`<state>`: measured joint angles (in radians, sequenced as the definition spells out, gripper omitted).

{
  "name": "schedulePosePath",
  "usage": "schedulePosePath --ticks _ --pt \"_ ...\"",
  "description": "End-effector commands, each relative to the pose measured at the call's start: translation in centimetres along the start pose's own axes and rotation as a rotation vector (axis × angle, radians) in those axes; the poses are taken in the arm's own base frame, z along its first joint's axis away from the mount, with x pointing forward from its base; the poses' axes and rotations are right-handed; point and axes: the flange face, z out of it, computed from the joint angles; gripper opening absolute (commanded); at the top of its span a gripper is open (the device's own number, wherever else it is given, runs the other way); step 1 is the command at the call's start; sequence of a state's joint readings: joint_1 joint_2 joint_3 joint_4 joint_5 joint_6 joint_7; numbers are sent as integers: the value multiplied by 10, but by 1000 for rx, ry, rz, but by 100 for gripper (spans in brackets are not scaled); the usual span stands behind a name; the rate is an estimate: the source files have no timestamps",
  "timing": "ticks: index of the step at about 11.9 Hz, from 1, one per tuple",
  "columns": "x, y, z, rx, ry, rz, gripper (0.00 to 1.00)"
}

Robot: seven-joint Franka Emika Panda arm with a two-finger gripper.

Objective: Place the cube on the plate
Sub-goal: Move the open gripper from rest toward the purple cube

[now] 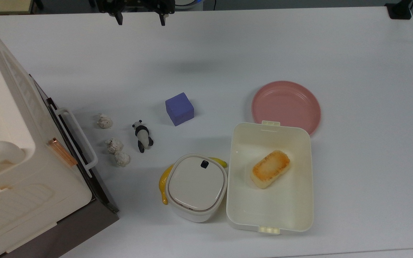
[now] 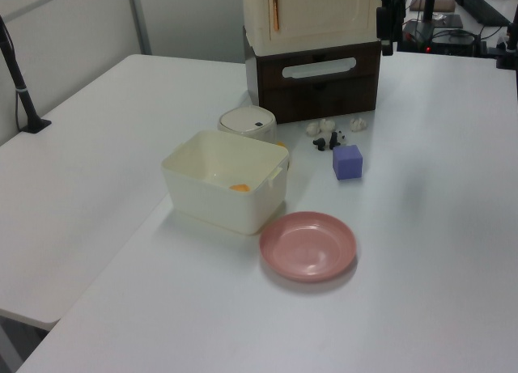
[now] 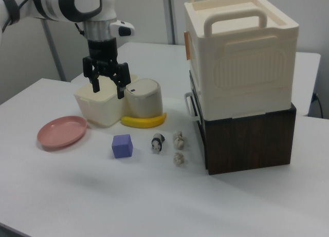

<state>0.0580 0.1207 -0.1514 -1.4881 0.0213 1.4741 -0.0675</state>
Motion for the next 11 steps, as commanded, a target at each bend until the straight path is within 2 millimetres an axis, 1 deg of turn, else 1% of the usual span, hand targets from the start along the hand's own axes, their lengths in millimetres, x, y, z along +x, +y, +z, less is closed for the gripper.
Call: schedulePosePath --ticks 1,3,5,6,8,9,11 --pt "-7 -12 -19 26 34 19 100" --pt "-3 -9 -21 26 66 26 100" --pt "-1 -11 -21 24 83 22 100" --pt "1 -8 -17 19 79 21 100" --pt "3 9 -16 20 102 48 100" --pt "4 10 -12 20 95 42 100" --pt "12 3 1 18 89 8 100"
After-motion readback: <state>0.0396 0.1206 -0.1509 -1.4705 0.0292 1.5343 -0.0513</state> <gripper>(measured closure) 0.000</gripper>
